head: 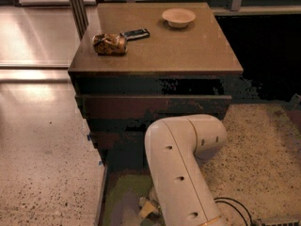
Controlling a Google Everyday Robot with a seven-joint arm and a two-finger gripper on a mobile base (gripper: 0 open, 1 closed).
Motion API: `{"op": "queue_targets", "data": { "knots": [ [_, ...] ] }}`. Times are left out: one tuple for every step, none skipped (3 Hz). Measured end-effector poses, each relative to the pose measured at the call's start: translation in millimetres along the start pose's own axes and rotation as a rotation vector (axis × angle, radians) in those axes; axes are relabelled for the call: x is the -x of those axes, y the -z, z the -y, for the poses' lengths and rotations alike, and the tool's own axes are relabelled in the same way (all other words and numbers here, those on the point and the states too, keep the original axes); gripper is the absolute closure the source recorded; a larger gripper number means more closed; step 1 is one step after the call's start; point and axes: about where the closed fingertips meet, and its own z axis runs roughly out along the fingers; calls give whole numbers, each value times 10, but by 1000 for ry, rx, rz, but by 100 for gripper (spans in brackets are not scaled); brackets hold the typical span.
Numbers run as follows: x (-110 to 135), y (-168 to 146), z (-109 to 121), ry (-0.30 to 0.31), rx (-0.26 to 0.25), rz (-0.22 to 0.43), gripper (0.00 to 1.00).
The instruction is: Pick 7up can from bottom drawer and place on counter
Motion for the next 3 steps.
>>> {"op": "queue_targets", "data": {
  "knots": [
    [-81,-210,-169,-11,38,-17,0],
    [-171,-444,-344,-19,79,-43,0],
    [-181,-456,-350,-20,81,-45,19]
  ]
}}
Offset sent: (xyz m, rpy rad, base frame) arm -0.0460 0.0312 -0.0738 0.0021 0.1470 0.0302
